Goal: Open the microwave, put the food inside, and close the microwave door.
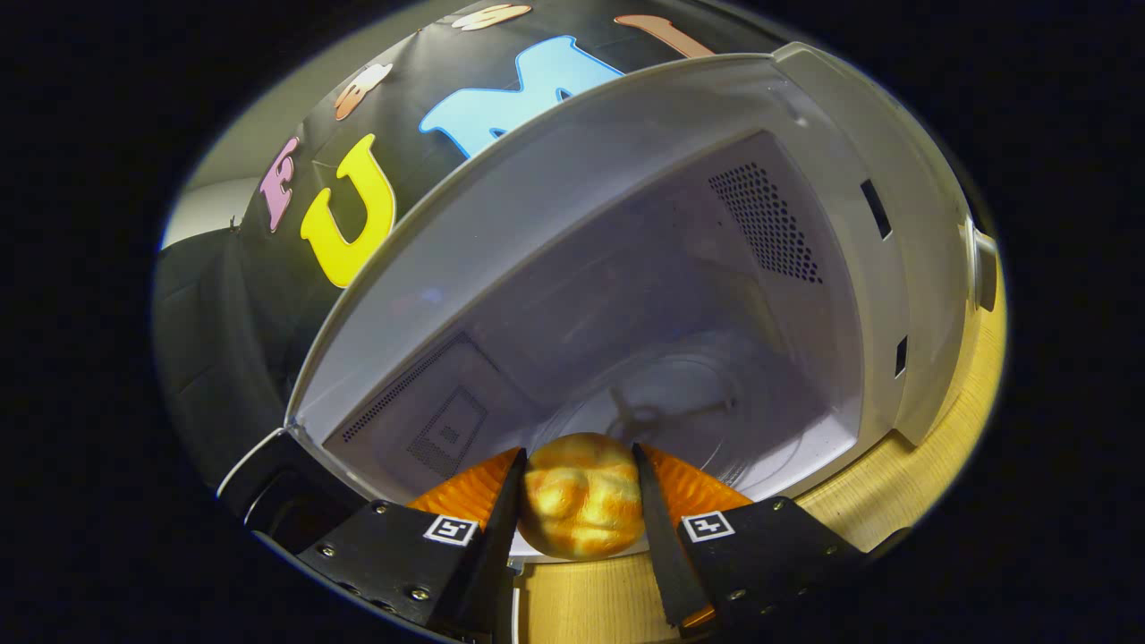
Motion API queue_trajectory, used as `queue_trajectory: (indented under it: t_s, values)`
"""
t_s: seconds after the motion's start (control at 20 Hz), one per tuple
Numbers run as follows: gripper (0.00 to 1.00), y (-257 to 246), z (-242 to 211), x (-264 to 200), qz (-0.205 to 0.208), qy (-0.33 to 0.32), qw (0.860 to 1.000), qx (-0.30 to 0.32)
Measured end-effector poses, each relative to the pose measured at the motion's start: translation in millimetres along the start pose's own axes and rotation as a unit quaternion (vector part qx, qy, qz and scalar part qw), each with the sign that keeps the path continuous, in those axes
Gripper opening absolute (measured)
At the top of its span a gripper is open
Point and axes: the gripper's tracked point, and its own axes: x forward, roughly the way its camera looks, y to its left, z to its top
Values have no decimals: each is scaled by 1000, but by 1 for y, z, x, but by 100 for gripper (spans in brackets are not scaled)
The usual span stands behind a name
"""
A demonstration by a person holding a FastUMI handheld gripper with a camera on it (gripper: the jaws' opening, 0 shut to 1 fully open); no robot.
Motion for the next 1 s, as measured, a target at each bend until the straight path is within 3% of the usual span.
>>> queue_trajectory:
  t_s: [0.3, 0.5, 0.6, 0.7, 1.0]
  values:
    - [70, -12, -3, 14, -32, -13, 999, -17]
    - [84, -12, -2, 15, -35, -9, 999, -13]
    - [85, -13, -1, 14, -40, -7, 999, -14]
    - [98, -14, 1, 11, -47, -5, 999, -23]
    - [97, 4, 11, -22, -33, 0, 998, -51]
